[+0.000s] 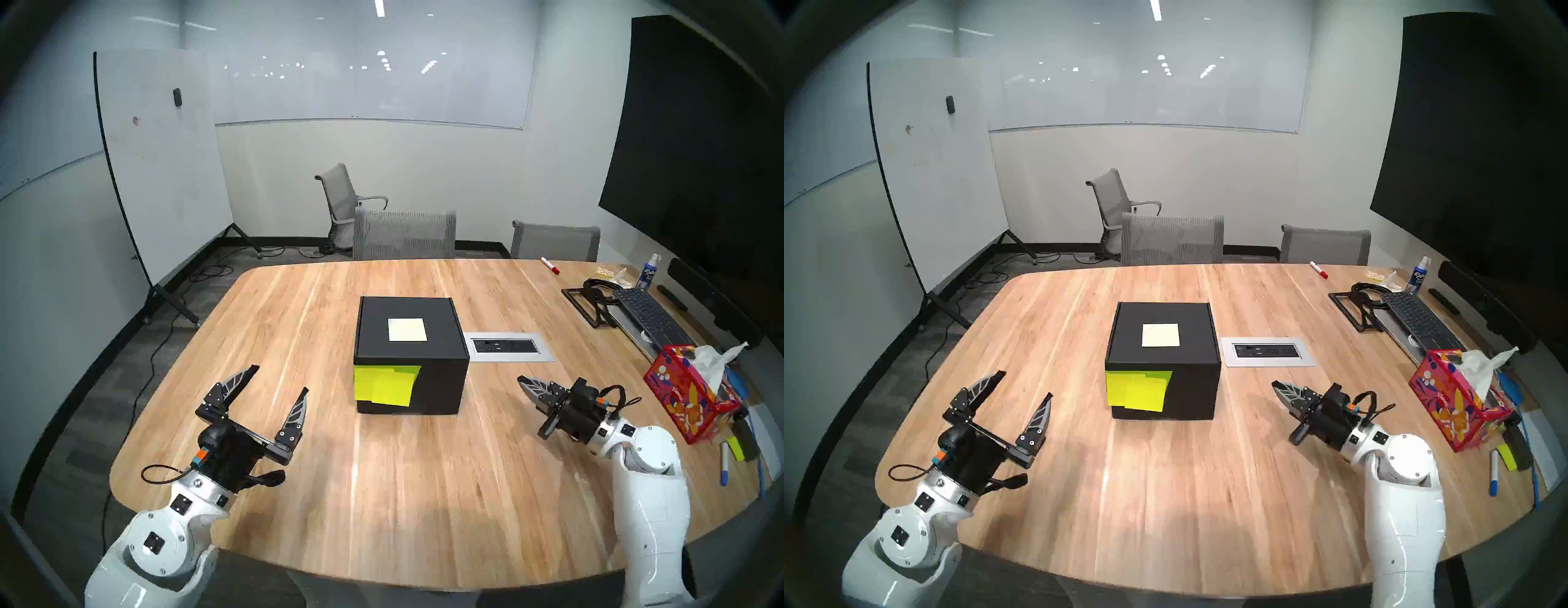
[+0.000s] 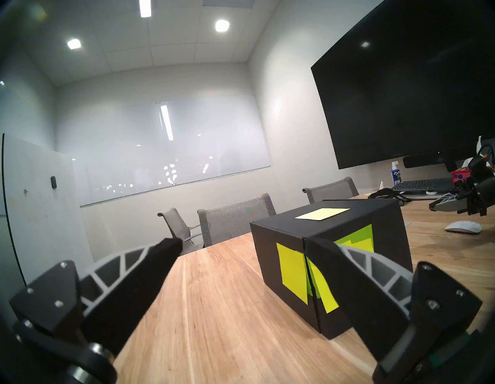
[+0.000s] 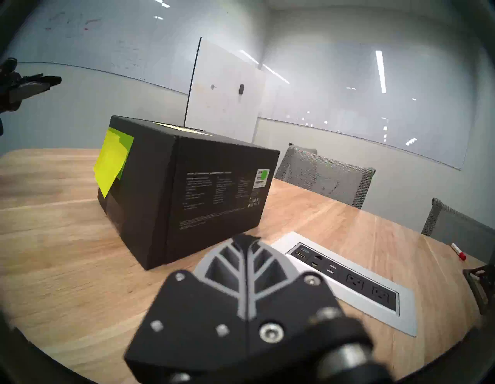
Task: Open the box and place the mouse inside
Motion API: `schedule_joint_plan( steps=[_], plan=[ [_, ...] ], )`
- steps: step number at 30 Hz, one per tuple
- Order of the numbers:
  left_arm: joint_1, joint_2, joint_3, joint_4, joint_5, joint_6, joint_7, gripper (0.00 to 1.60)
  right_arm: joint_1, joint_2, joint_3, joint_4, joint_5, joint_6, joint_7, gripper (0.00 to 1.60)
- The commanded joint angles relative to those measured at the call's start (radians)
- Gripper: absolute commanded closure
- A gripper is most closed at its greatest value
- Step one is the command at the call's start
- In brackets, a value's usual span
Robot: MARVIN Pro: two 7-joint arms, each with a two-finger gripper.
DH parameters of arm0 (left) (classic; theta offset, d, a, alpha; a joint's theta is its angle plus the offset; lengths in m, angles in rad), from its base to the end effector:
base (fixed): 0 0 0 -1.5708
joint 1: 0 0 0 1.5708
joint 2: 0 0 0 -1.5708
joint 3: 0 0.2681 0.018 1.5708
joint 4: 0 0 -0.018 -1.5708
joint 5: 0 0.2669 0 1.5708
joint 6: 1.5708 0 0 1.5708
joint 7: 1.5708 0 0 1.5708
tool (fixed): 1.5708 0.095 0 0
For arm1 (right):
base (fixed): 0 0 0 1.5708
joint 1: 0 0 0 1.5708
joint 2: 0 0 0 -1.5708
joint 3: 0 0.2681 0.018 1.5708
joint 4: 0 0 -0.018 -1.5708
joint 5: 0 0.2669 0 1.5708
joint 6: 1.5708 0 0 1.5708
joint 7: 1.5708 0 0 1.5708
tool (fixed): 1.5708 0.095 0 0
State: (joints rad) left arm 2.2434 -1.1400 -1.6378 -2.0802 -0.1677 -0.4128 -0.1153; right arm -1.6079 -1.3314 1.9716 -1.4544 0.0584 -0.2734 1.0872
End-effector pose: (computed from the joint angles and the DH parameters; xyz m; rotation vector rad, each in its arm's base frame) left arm 0.2076 0.0475 -0.2462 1.8493 -0.5699 2.3610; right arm 0.3211 -0.1212 -0.2967 -1.8572 -0.9735 -1.9382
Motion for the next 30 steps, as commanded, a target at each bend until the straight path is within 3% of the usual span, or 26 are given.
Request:
schedule_joint_plan(
  steps=[1,19,23,30],
  plan=[
    [-0.001,-0.001,0.001,-0.017,0.000,-0.002,0.000,0.00,-0.003,-0.005,-0.001,-0.023,0.001,-0.007,-0.002,1.60],
    [-0.010,0.010,-0.004,0.004,-0.001,-0.013,-0.009,0.00,-0.006,-0.009,0.010,-0.017,0.005,-0.016,-0.001,1.60],
    [-0.018,0.002,-0.003,0.031,0.050,-0.038,0.008,0.00,0.000,-0.009,0.014,-0.018,0.006,-0.013,0.000,1.60],
    [-0.023,0.002,-0.001,0.043,0.053,-0.054,0.005,0.00,0.006,-0.009,0.015,-0.020,0.004,-0.012,0.001,1.60]
  ],
)
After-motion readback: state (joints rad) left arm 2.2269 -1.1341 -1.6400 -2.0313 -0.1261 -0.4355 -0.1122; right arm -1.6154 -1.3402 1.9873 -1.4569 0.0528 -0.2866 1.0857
